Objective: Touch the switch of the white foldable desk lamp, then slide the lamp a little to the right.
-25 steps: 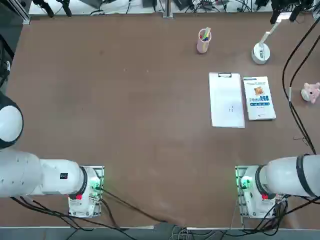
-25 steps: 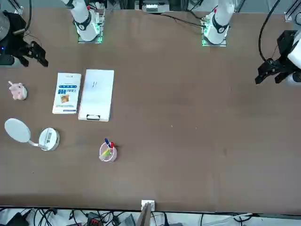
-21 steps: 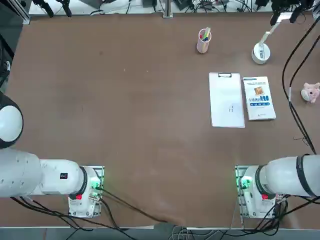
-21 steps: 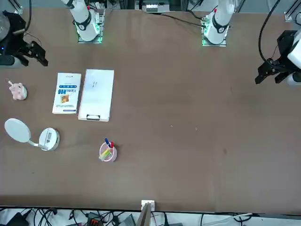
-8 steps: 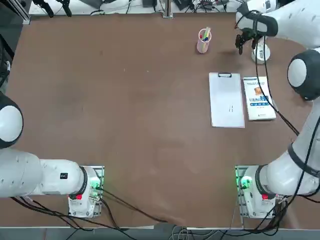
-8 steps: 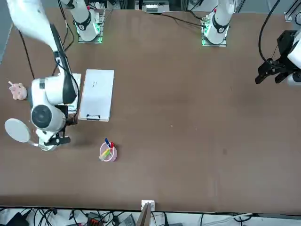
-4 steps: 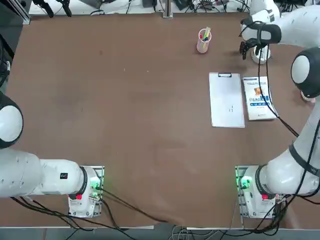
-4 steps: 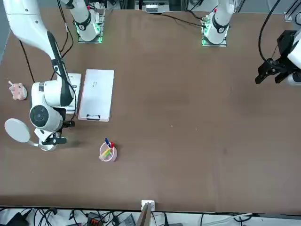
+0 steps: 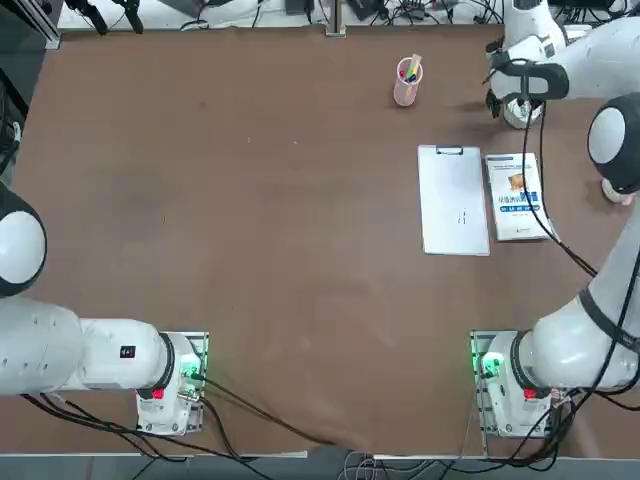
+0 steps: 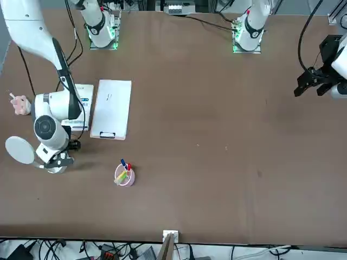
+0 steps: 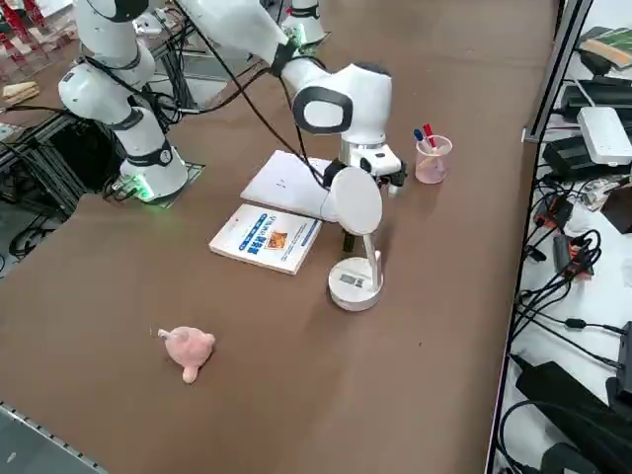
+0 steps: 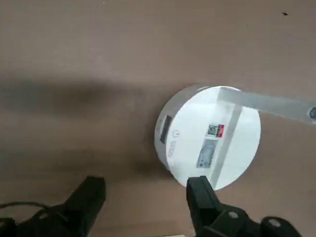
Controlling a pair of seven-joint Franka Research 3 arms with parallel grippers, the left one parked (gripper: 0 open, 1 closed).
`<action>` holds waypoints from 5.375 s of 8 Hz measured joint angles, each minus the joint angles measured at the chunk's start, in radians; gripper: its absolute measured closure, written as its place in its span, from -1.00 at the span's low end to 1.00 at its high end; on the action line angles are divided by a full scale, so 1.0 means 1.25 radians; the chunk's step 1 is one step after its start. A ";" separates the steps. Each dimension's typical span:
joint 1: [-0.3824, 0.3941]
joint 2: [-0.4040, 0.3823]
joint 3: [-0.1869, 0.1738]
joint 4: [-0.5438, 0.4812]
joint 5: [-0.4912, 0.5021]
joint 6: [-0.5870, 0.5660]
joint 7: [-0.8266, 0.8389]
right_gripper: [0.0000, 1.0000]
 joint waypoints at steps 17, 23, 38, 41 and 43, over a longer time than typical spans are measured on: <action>-0.018 0.055 0.000 0.002 -0.072 0.072 -0.007 -1.00; -0.011 0.055 0.012 0.029 -0.072 0.074 -0.009 -1.00; 0.119 0.072 0.020 0.227 -0.274 -0.257 -0.805 -1.00; 0.120 0.102 0.020 0.247 -0.332 -0.258 -0.844 -1.00; 0.120 0.118 0.010 0.248 -0.346 -0.261 -0.846 -1.00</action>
